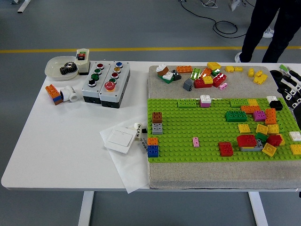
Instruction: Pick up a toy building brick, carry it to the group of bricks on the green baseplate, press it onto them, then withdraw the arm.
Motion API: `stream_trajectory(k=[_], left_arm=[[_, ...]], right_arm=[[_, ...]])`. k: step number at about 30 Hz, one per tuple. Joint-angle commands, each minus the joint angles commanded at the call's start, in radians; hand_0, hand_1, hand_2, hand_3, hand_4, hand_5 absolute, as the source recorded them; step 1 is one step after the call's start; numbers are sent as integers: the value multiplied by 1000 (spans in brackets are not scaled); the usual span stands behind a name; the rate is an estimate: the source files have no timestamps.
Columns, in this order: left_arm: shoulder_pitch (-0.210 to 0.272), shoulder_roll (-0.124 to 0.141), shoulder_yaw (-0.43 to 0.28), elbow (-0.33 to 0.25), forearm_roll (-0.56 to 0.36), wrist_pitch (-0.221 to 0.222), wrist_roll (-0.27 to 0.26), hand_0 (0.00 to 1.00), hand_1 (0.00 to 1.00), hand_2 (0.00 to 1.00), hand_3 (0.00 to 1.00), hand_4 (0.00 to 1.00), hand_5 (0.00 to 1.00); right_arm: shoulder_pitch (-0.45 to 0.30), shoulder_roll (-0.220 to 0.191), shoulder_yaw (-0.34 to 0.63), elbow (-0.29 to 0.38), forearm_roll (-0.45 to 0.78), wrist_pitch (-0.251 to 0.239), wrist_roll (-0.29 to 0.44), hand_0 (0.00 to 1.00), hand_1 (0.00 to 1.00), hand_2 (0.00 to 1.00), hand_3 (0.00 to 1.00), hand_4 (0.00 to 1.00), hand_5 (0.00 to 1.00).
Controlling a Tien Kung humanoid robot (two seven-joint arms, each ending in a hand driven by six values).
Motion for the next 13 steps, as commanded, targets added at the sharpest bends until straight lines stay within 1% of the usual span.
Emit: stream_trajectory(k=[1,6,7,13], left_arm=[[0,0,2,1,-3,-5,2,761,774,821,611,614,629],[-5,-1,6,3,-12,-34,15,761,774,821,611,614,629],[-6,-2,12,4,-23,-42,16,789,818,859,649,636,636],[-9,-5,25,5,-40,-42,12,789,818,859,649,636,636]], right_arm=[[1,0,0,0,0,0,0,806,771,783,792,998,937],[4,-2,1,0,4,-2,-1,806,771,783,792,998,937],[5,-3,0,1,5,-3,-1,804,768,779,789,998,935],[7,-8,-4,5,6,-3,-3,804,768,779,789,998,935]])
